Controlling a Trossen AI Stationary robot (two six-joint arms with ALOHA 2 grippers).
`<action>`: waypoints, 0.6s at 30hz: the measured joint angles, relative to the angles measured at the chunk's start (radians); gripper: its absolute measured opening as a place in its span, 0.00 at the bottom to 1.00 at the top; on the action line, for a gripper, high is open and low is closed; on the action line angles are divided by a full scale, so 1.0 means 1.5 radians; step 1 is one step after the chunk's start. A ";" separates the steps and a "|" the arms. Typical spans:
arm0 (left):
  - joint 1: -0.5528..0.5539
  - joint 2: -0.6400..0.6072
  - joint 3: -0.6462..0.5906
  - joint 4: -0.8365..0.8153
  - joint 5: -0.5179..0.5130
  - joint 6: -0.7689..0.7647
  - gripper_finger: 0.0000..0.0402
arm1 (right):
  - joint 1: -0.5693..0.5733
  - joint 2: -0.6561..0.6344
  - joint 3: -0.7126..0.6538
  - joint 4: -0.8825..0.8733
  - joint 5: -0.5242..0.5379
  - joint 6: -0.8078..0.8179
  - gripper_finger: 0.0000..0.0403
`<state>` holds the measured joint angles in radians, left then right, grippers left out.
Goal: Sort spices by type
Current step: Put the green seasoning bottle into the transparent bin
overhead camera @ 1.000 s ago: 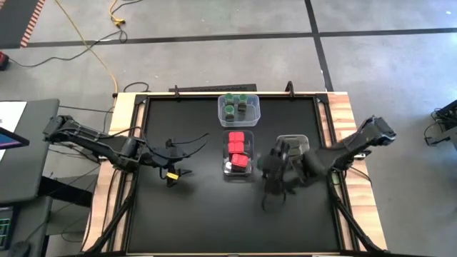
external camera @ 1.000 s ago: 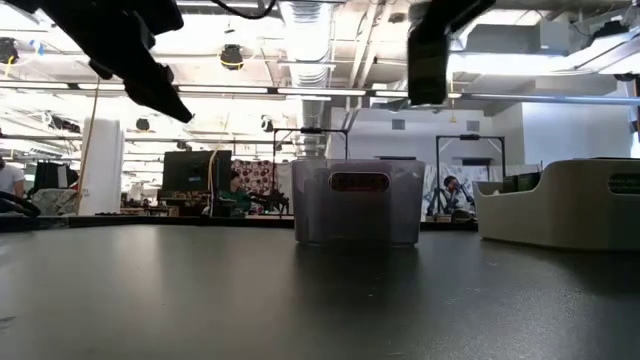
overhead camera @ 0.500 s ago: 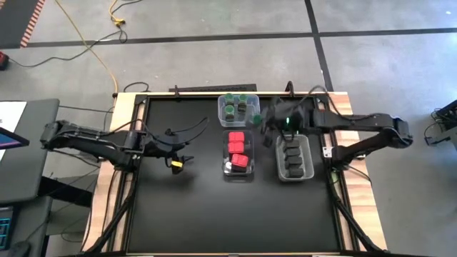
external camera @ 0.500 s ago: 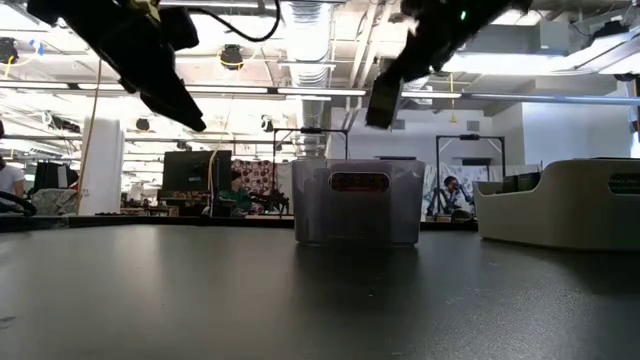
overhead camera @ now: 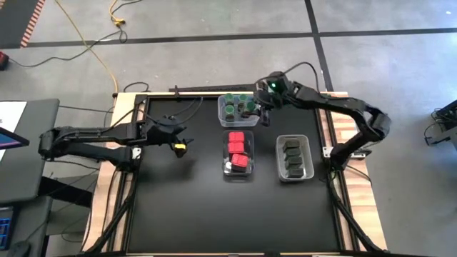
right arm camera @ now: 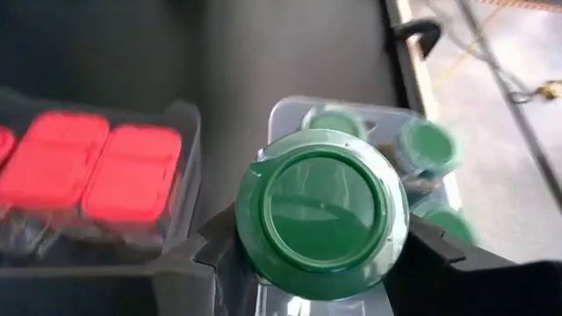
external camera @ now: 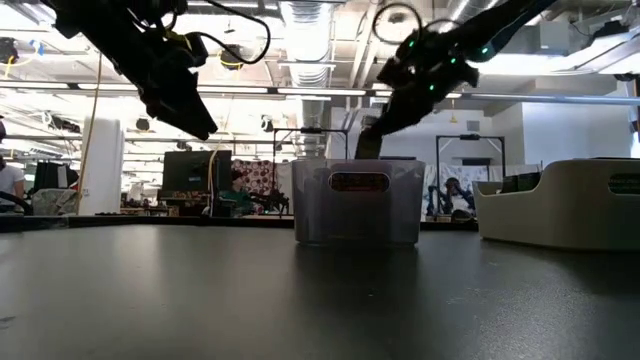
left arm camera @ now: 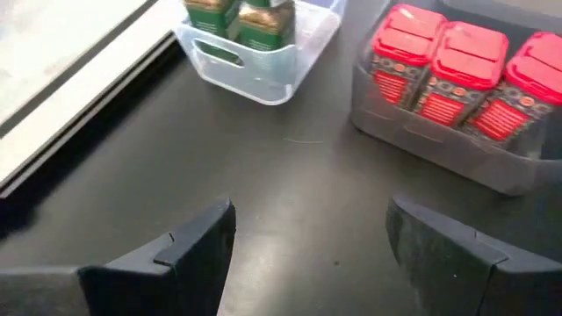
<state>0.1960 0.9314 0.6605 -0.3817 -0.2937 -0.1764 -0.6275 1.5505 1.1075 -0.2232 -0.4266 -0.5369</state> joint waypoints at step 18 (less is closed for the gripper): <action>0.040 0.000 0.000 0.000 0.000 -0.017 0.70 | -0.027 0.154 0.042 -0.002 -0.049 -0.099 0.54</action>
<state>0.2560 0.9310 0.6605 -0.3819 -0.2932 -0.2024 -0.6677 1.7820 1.1702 -0.2267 -0.4997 -0.6847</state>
